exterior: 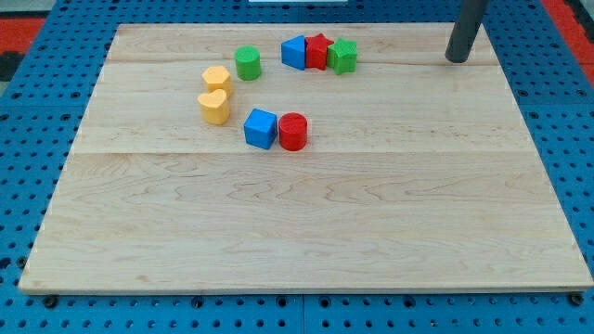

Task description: Slide the arm to the bottom right of the green star

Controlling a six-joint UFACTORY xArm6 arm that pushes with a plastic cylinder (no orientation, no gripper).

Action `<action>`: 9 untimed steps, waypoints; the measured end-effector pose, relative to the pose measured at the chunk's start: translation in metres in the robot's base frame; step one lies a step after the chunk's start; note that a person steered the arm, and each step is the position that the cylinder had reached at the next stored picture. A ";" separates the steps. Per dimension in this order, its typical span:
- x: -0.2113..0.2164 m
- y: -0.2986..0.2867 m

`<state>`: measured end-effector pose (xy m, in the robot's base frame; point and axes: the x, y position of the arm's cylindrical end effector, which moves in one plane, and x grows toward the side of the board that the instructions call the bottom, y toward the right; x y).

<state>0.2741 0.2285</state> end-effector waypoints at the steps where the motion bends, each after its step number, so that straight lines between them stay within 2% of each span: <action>1: 0.046 -0.028; 4: 0.220 -0.176; 5: 0.176 -0.169; 6: 0.118 -0.095; 7: 0.085 -0.067; 8: 0.083 -0.116; 9: 0.070 -0.133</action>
<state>0.3437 0.0953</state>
